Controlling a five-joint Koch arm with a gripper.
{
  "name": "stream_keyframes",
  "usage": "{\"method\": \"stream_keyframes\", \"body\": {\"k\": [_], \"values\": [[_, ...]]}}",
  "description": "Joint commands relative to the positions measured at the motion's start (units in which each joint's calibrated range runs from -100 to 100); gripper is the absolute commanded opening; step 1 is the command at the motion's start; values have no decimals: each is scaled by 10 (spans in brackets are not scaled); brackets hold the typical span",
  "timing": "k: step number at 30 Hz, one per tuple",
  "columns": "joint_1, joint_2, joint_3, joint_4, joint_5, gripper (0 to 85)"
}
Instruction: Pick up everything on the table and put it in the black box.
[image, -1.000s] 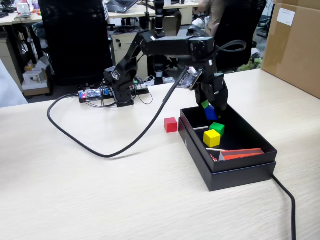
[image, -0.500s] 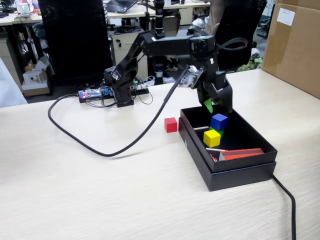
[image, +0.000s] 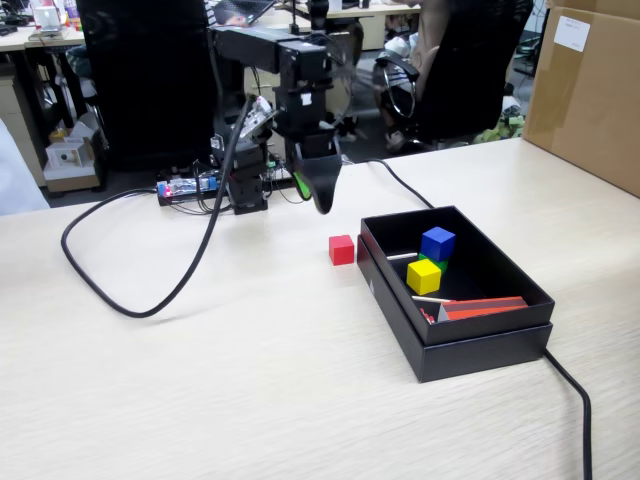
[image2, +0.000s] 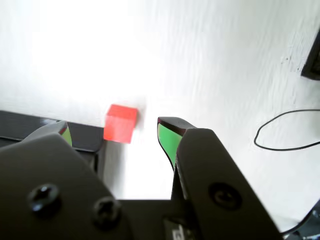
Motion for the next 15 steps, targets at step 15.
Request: {"method": "stream_keyframes", "body": {"k": [15], "values": [[43, 195, -34, 154, 110, 396]]}}
